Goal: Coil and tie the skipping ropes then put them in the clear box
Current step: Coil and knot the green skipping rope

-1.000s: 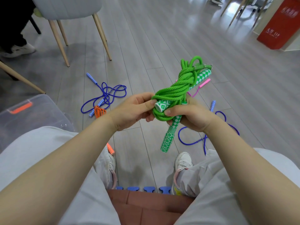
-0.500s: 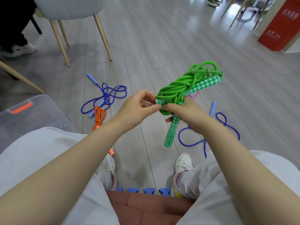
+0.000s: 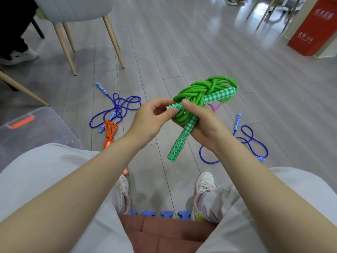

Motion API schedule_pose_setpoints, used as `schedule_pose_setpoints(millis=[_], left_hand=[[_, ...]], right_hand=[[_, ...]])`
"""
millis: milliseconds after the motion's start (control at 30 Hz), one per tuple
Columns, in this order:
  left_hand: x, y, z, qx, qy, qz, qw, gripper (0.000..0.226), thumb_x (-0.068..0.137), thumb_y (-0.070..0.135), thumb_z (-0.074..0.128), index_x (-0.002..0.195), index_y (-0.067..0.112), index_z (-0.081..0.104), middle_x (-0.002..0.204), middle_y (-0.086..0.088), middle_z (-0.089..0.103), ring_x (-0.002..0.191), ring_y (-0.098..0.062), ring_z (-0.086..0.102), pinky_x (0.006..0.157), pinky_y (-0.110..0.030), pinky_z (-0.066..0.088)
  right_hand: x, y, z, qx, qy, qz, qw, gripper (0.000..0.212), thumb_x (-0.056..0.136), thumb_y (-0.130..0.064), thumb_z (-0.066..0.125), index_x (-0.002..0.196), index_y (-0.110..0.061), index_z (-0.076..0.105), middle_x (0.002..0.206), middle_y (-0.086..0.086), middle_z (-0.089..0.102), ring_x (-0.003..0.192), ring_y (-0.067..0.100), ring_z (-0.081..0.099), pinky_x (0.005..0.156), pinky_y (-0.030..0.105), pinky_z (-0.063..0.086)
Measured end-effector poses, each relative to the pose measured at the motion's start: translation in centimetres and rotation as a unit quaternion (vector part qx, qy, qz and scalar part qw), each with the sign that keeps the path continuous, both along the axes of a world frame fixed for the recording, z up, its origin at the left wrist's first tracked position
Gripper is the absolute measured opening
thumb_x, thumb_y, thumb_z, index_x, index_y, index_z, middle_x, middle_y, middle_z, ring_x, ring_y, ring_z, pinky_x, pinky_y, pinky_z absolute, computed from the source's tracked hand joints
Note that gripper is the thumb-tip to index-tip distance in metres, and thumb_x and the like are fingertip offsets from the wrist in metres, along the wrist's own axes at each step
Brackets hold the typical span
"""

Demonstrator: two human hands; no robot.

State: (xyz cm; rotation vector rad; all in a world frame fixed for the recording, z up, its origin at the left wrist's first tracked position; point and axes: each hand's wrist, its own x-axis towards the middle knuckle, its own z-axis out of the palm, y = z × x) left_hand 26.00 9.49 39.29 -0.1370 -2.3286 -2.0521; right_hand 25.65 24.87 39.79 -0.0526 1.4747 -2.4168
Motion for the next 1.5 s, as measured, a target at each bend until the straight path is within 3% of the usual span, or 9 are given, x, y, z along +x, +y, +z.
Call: schedule_pose_setpoints(millis=[233,367,567,767,867,1000,1100,1200,1500], left_hand=[[-0.6,-1.6,-0.3,-0.155,-0.042,-0.097,0.982,0.014,0.091,0.024,0.065,0.106,0.023,0.066,0.095,-0.01,0.07,0.082,-0.019,0.064,0.087,-0.039,0.052],[-1.1,-3.2,0.4,-0.286,-0.044,-0.139,0.947,0.012,0.093,0.032,0.061,0.105,0.03,0.064,0.091,0.0,0.069,0.084,-0.013,0.064,0.08,-0.036,0.051],[-1.7,-4.9,-0.2,-0.468,-0.055,-0.168,0.866,0.018,0.09,0.04,0.063,0.106,0.031,0.058,0.098,0.012,0.06,0.09,-0.011,0.057,0.068,-0.021,0.041],[-1.3,-4.7,-0.6,-0.544,-0.094,-0.233,0.801,0.03,0.093,0.038,0.058,0.119,0.024,0.052,0.105,0.007,0.055,0.095,-0.017,0.054,0.078,-0.03,0.041],[-0.5,-2.9,-0.9,-0.486,-0.092,-0.245,0.834,0.026,0.088,0.027,0.058,0.112,0.019,0.051,0.105,0.001,0.059,0.094,-0.02,0.055,0.075,-0.032,0.043],[0.4,-0.6,-2.2,-0.35,-0.091,-0.221,0.906,0.025,0.089,0.042,0.06,0.101,0.02,0.054,0.09,0.003,0.062,0.083,-0.018,0.061,0.075,-0.035,0.048],[0.7,0.0,-3.1,-0.363,-0.041,-0.19,0.911,0.038,0.093,0.053,0.051,0.1,0.015,0.056,0.084,0.001,0.059,0.078,-0.02,0.058,0.071,-0.035,0.045],[0.5,0.1,-4.0,-0.371,0.012,-0.165,0.914,0.039,0.094,0.053,0.049,0.093,0.014,0.056,0.074,0.002,0.056,0.074,-0.019,0.055,0.065,-0.037,0.041],[2.0,1.6,-8.4,-0.325,-0.006,-0.131,0.937,0.034,0.096,0.043,0.051,0.076,0.017,0.042,0.062,0.005,0.042,0.062,-0.02,0.043,0.058,-0.039,0.033]], right_hand=[[-1.6,1.8,0.2,-0.18,-0.077,-0.164,0.967,0.058,0.09,-0.055,0.055,0.118,-0.005,0.055,0.099,0.017,0.066,0.1,0.035,0.061,0.098,0.056,0.047],[-1.9,3.5,1.0,-0.212,-0.074,-0.214,0.951,0.038,0.093,-0.049,0.055,0.087,-0.012,0.058,0.085,0.014,0.067,0.084,0.03,0.064,0.092,0.048,0.051],[-2.8,5.1,1.4,-0.058,-0.047,-0.197,0.978,0.016,0.094,-0.022,0.058,0.084,-0.01,0.06,0.077,0.008,0.069,0.07,0.019,0.065,0.07,0.03,0.055],[-2.6,4.8,1.4,-0.004,0.048,-0.166,0.985,0.014,0.095,-0.011,0.059,0.109,-0.008,0.059,0.095,0.015,0.072,0.092,0.032,0.066,0.085,0.046,0.055],[-2.5,4.6,2.0,-0.039,0.064,-0.158,0.985,0.021,0.094,-0.002,0.056,0.113,-0.01,0.058,0.083,0.013,0.063,0.081,0.029,0.062,0.09,0.053,0.053],[-2.5,4.1,2.2,-0.042,0.049,-0.182,0.981,0.009,0.093,-0.001,0.059,0.085,-0.005,0.058,0.07,0.008,0.061,0.066,0.02,0.063,0.091,0.049,0.053],[-2.8,4.6,2.4,-0.039,0.029,-0.192,0.98,0.012,0.094,-0.006,0.059,0.082,-0.006,0.06,0.073,0.005,0.066,0.072,0.019,0.068,0.079,0.039,0.058],[-3.8,5.2,2.5,-0.096,-0.003,-0.236,0.967,0.018,0.095,-0.004,0.057,0.078,-0.009,0.052,0.062,0.004,0.054,0.054,0.016,0.055,0.064,0.032,0.055],[-7.8,7.2,3.7,-0.075,-0.123,-0.313,0.939,0.031,0.093,-0.013,0.063,0.069,-0.017,0.044,0.046,-0.003,0.028,0.031,0.011,0.026,0.039,0.016,0.036]])
